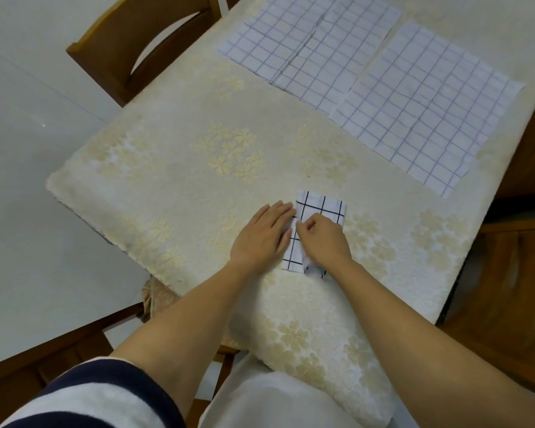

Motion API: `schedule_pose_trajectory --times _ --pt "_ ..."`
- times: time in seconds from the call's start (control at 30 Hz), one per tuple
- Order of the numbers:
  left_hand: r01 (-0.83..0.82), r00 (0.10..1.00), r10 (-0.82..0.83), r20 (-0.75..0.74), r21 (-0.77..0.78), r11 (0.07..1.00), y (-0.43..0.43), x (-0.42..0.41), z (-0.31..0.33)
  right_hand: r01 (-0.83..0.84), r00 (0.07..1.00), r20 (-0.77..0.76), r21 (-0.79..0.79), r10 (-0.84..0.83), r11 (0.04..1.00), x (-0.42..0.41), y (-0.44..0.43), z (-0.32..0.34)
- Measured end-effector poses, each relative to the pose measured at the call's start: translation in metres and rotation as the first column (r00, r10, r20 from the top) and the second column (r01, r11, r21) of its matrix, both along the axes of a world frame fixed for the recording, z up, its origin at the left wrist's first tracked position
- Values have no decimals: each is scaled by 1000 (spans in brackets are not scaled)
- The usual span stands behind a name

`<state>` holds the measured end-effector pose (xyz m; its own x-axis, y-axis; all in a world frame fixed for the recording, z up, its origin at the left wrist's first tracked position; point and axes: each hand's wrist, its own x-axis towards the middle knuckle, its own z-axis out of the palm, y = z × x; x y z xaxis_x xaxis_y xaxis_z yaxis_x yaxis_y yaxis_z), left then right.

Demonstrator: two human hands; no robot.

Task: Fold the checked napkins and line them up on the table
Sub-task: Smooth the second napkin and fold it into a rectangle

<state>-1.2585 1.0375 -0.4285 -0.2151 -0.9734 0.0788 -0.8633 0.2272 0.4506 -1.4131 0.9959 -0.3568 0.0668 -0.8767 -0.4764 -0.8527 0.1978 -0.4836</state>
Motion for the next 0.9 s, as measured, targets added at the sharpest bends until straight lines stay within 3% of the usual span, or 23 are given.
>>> schedule_pose_trajectory --times 0.2,0.27,0.37,0.43,0.53,0.77,0.83,0.9 --pt "-48 993 55 -104 64 997 2 0 7 44 980 191 59 -54 997 -10 14 0" --pt "11 999 -9 -41 51 999 1 2 4 94 972 219 -22 -87 995 -19 17 5" --pt "17 1000 -16 -11 75 997 0 2 3 334 935 187 -182 -301 925 -41 15 9" --pt "3 1000 -2 -14 74 997 2 2 3 410 909 126 -116 -396 904 -58 14 7" --pt "0 999 3 -39 70 998 2 2 5 383 921 41 75 -387 921 -68 20 -6" --pt "-35 984 49 -173 83 996 -12 -7 17 354 922 117 131 -369 926 -65 26 -13" --pt "90 994 -92 -63 -36 995 -32 -18 28 327 927 151 130 -344 936 -70 25 -12" --pt "335 940 -330 86 -53 941 -55 -34 46 261 947 163 112 -277 959 -78 24 -9"
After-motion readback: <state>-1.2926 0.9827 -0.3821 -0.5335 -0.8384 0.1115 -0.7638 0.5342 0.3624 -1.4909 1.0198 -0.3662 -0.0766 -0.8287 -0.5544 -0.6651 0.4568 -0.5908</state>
